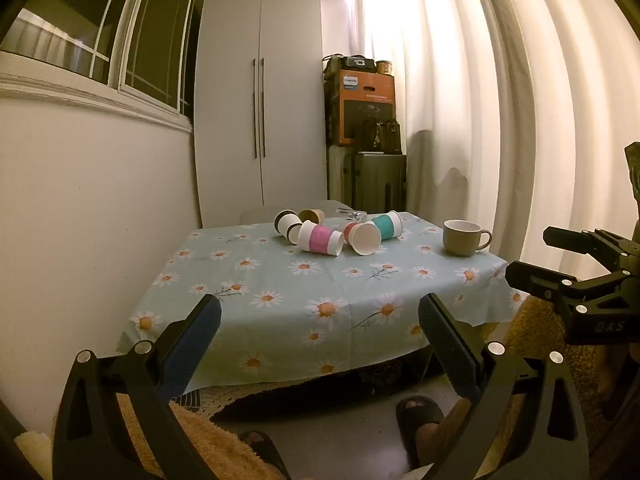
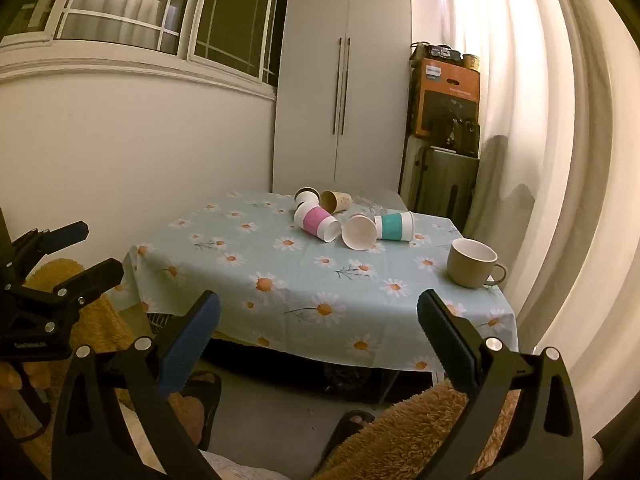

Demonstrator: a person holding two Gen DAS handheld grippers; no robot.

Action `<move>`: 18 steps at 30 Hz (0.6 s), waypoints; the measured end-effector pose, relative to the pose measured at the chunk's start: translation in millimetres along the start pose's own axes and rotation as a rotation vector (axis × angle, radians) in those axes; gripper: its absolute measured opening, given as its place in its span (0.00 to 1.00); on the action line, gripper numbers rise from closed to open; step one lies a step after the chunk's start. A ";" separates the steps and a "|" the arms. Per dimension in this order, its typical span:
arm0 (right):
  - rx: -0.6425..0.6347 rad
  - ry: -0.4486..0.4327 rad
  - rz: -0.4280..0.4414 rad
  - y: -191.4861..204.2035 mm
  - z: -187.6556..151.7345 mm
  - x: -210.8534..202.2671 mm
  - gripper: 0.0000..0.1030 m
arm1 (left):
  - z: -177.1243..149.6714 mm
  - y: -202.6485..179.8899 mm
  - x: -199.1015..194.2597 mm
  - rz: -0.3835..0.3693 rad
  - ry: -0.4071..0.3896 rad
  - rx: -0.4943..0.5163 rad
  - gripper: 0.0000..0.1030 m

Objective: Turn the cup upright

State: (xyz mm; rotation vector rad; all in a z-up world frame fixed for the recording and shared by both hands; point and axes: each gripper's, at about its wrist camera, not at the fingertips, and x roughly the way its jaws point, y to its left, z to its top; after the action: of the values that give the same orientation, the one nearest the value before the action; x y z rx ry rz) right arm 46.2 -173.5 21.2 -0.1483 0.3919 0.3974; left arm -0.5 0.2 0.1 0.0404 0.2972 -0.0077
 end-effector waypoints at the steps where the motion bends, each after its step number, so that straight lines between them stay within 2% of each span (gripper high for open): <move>1: 0.001 -0.003 0.000 -0.1 0.0 -0.2 0.95 | 0.1 0.0 0.1 -0.001 0.002 0.000 0.94; 18: 0.005 -0.007 0.000 -0.9 0.1 -0.8 0.95 | 0.3 -0.3 -0.6 0.000 0.007 -0.006 0.94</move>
State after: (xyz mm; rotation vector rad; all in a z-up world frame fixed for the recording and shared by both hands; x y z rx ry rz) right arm 45.9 -174.6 21.6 -0.1423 0.3854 0.3970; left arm -0.9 -0.1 0.5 0.0348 0.3041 -0.0069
